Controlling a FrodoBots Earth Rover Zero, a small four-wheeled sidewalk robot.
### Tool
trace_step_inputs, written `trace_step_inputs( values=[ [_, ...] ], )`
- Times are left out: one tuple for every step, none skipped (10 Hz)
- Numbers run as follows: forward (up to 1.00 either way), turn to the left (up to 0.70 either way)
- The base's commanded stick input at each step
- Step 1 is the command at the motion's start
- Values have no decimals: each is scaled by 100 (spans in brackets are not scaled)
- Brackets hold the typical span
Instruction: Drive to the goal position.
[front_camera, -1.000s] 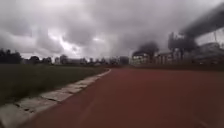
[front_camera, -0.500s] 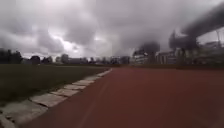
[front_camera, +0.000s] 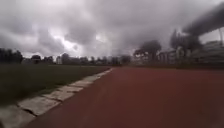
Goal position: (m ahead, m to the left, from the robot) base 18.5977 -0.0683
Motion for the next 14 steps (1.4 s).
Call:
trace_step_inputs(
  values=[
    [70,0],
    [70,0],
    [70,0],
    [70,0],
    [70,0],
    [70,0],
    [70,0],
    [70,0],
    [0,0],
    [0,0],
    [0,0],
    [0,0],
    [0,0],
    [0,0]
  ],
)
